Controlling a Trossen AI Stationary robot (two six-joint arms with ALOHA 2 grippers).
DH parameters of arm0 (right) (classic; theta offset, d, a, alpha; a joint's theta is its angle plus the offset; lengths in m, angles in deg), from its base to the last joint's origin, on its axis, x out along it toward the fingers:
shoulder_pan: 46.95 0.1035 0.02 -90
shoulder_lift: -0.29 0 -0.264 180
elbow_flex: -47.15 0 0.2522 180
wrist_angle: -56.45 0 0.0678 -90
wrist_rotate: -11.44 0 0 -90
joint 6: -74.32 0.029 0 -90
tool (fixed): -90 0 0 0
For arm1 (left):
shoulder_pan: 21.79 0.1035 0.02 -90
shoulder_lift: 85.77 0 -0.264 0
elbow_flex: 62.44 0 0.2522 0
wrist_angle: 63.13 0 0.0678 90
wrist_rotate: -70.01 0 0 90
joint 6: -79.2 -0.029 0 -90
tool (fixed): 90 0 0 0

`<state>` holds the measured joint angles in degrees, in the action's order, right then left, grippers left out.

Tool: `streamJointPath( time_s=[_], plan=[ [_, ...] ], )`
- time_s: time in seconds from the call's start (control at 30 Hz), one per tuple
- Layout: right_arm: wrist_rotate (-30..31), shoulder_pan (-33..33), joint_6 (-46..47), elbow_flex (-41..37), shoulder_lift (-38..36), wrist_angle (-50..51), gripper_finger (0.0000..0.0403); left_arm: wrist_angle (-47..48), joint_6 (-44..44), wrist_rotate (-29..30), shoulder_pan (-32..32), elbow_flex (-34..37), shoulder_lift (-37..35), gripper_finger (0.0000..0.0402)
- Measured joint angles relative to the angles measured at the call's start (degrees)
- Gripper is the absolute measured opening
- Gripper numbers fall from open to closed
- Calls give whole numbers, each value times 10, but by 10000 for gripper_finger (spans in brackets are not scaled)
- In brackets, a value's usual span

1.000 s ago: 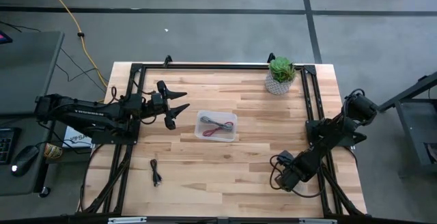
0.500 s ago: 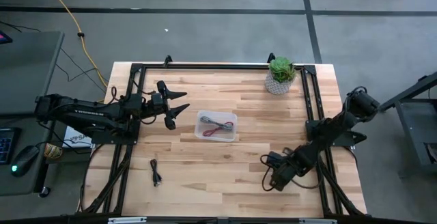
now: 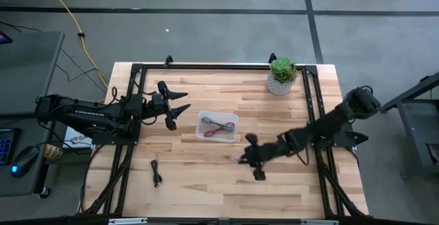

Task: Pick and place USB-C Cables
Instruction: Put the white charger cable into the transparent bin

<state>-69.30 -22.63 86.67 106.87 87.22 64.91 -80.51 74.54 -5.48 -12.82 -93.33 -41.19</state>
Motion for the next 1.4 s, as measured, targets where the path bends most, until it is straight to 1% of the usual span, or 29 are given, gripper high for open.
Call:
streamJointPath(
  time_s=[0.17,0.33,0.53,0.63,0.7,0.8,0.87,1.03,1.4],
  plan=[
    [-58,-77,-122,0,0,-106,21,0,0,0,0,0,0,200],
    [-106,-148,-191,0,0,-204,21,0,0,0,0,0,0,200],
    [-128,-206,-225,0,0,-322,21,0,0,0,0,0,0,200],
    [-129,-222,-229,0,0,-375,21,0,0,0,0,0,0,200],
    [-140,-226,-230,0,0,-400,21,0,0,0,0,0,0,200],
    [-167,-226,-234,0,0,-411,21,0,0,0,0,0,0,200],
    [-174,-221,-243,0,0,-406,21,0,0,0,0,0,0,200],
    [-159,-215,-249,0,0,-402,21,0,1,0,0,0,0,200],
    [-151,-217,-238,0,0,-399,21,0,2,0,0,0,0,200]
  ],
)
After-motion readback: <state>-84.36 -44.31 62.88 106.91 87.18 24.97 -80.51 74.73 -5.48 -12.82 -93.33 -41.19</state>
